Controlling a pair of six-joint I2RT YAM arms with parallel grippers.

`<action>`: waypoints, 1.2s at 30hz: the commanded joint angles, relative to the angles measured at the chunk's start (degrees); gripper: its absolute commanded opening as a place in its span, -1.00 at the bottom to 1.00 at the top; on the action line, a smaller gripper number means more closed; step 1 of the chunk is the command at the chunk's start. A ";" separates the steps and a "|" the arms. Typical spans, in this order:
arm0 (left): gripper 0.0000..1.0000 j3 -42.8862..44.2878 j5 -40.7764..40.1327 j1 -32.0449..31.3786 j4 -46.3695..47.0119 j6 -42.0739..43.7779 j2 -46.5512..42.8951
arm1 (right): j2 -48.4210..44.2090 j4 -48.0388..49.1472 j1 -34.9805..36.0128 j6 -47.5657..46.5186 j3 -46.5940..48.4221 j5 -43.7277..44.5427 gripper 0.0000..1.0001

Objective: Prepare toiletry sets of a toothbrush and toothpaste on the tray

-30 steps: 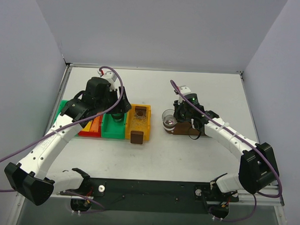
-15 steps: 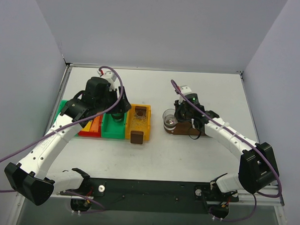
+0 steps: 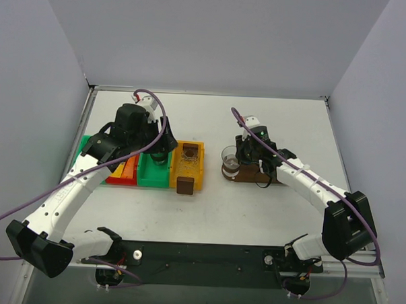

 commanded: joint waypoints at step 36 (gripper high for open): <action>0.50 0.40 0.82 0.63 3.07 1.09 -1.08 | 2.09 -2.77 -0.10 2.01 4.68 -1.22 -0.93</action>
